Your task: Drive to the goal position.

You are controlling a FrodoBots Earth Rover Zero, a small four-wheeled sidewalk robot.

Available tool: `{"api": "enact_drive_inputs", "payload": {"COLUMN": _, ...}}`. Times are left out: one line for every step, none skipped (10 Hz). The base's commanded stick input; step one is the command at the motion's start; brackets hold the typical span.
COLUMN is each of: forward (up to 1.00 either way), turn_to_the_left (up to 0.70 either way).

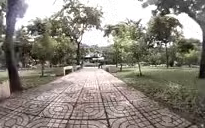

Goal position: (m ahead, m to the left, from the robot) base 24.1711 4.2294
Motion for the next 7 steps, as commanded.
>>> {"api": "enact_drive_inputs", "payload": {"forward": 1.00, "turn_to_the_left": 0.00}}
{"api": "enact_drive_inputs", "payload": {"forward": 1.00, "turn_to_the_left": 0.00}}
{"api": "enact_drive_inputs", "payload": {"forward": 1.00, "turn_to_the_left": 0.00}}
{"api": "enact_drive_inputs", "payload": {"forward": 1.00, "turn_to_the_left": 0.00}}
{"api": "enact_drive_inputs", "payload": {"forward": 1.00, "turn_to_the_left": 0.00}}
{"api": "enact_drive_inputs", "payload": {"forward": 1.00, "turn_to_the_left": 0.00}}
{"api": "enact_drive_inputs", "payload": {"forward": 1.00, "turn_to_the_left": 0.00}}
